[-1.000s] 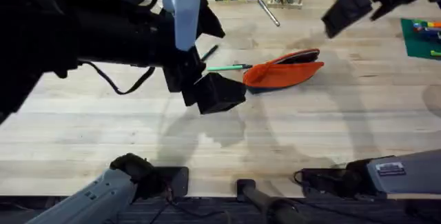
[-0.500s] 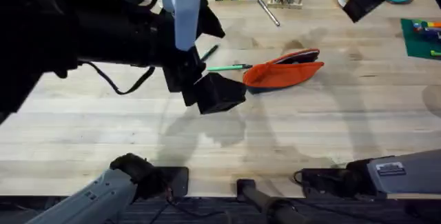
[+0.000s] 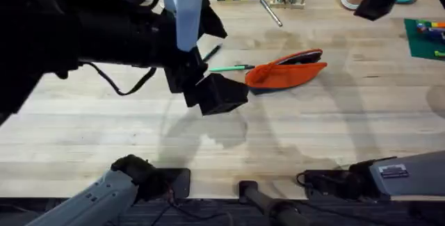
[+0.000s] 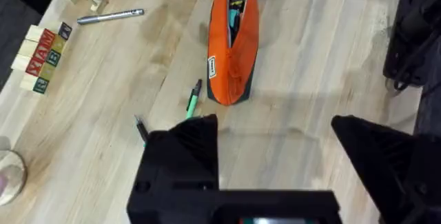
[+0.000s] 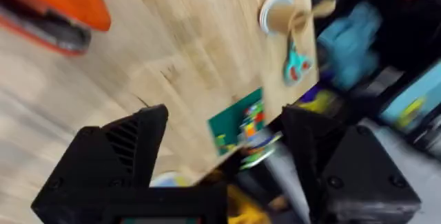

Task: Unzip the bag, pick up the pens from the table one at a time and place them inside, then zip the bag closed.

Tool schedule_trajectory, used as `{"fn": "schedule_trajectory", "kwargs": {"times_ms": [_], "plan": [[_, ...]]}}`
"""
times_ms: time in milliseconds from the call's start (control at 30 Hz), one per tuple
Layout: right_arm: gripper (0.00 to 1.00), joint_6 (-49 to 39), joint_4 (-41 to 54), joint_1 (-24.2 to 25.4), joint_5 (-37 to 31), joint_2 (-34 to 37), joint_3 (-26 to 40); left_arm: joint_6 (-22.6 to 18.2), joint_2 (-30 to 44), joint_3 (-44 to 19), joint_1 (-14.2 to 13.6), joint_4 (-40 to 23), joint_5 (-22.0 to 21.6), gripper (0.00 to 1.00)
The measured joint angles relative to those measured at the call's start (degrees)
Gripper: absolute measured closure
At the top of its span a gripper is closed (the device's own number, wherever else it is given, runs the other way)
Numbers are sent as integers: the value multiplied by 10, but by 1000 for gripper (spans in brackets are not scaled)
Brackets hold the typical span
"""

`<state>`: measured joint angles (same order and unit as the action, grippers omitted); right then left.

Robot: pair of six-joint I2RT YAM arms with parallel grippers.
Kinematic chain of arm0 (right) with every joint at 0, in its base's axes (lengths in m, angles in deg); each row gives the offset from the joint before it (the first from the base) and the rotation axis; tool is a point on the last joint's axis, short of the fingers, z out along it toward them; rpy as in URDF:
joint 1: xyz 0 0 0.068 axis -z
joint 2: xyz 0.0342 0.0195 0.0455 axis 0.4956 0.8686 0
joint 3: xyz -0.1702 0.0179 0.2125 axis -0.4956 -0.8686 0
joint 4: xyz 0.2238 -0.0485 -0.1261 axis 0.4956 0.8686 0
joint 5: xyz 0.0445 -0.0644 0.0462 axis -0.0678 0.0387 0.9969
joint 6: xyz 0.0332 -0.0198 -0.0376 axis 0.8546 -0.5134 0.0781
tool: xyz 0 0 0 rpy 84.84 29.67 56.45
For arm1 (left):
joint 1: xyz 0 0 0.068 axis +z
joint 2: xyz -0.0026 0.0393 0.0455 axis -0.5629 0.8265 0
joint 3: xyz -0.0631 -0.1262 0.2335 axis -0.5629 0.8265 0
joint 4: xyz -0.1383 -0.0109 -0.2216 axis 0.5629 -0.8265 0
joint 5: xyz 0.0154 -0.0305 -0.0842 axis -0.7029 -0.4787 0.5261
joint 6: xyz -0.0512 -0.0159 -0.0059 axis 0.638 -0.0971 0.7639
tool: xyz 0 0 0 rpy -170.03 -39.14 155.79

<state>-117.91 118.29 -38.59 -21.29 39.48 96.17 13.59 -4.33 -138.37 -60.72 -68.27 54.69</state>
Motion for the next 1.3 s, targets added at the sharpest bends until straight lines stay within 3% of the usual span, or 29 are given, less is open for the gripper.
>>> {"fn": "schedule_trajectory", "kwargs": {"times_ms": [200,400,533,633,667,767,800,1033,1300], "plan": [[6,-193,0,-6,54,0,0,0,0,0,0,0,0,8],[22,-295,0,-6,133,0,0,0,0,0,0,0,0,8],[276,-319,1,-6,190,0,0,0,0,0,0,0,0,8],[403,-327,2,-6,223,0,0,0,0,0,0,0,0,8],[484,-330,3,-6,230,0,0,0,0,0,0,0,0,8],[893,-333,13,-6,255,0,0,0,0,0,0,0,0,8],[951,-333,18,-6,265,0,0,0,0,0,0,0,0,8],[970,-336,50,-6,294,14,0,0,0,0,0,0,0,8],[969,-335,82,-6,299,77,1,0,0,0,0,0,0,8]]}}
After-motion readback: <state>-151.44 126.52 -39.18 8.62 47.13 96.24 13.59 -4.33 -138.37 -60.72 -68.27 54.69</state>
